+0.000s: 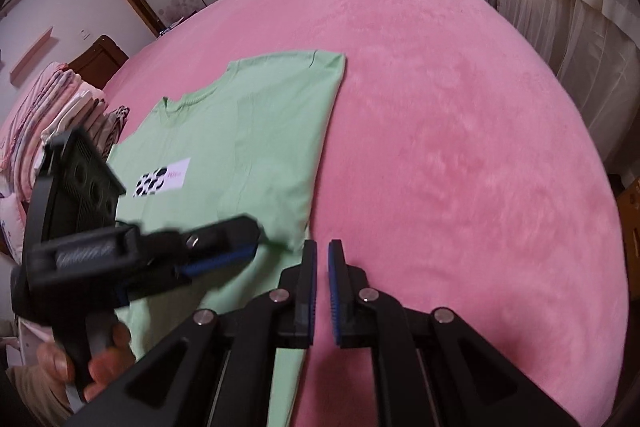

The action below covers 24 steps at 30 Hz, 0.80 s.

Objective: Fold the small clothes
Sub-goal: 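Grasp the side edge with the right tool and fold it toward the label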

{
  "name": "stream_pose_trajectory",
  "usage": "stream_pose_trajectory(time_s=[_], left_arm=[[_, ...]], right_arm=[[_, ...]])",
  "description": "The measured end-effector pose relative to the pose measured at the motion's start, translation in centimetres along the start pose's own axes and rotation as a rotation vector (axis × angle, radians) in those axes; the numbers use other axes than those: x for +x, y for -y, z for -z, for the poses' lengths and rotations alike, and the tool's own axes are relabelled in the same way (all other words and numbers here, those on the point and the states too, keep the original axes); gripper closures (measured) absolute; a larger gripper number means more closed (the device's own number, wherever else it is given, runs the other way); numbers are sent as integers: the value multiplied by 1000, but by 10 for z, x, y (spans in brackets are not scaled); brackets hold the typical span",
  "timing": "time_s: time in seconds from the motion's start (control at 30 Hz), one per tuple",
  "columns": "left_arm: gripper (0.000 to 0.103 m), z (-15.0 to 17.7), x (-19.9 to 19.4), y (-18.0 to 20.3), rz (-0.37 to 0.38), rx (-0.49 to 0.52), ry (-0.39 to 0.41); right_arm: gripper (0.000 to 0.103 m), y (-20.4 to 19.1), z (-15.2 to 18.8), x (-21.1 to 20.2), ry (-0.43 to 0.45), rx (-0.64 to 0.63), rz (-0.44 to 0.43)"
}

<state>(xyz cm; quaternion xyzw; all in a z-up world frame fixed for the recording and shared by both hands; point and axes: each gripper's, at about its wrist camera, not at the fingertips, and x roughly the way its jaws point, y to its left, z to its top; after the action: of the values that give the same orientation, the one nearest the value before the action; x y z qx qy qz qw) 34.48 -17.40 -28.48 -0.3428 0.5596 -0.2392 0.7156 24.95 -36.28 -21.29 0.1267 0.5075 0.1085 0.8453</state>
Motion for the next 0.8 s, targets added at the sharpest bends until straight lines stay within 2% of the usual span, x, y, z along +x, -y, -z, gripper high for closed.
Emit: stream_pose_trajectory(time_s=[0.13, 0.2, 0.23, 0.5, 0.67, 0.8], left_arm=[[91, 1, -7, 6, -86, 21, 29], [91, 1, -6, 9, -160, 53, 23], [91, 2, -6, 9, -172, 64, 15], [91, 3, -3, 8, -203, 122, -14], [90, 3, -9, 1, -206, 112, -21], [90, 1, -18, -7, -196, 63, -21]], right_arm=[[97, -3, 8, 4, -7, -14, 8], [97, -6, 9, 6, -8, -21, 5], [97, -8, 9, 6, -3, -22, 2], [97, -21, -4, 11, 30, -43, 14], [96, -18, -9, 42, -44, -79, 110], [95, -13, -9, 41, -51, -40, 100]])
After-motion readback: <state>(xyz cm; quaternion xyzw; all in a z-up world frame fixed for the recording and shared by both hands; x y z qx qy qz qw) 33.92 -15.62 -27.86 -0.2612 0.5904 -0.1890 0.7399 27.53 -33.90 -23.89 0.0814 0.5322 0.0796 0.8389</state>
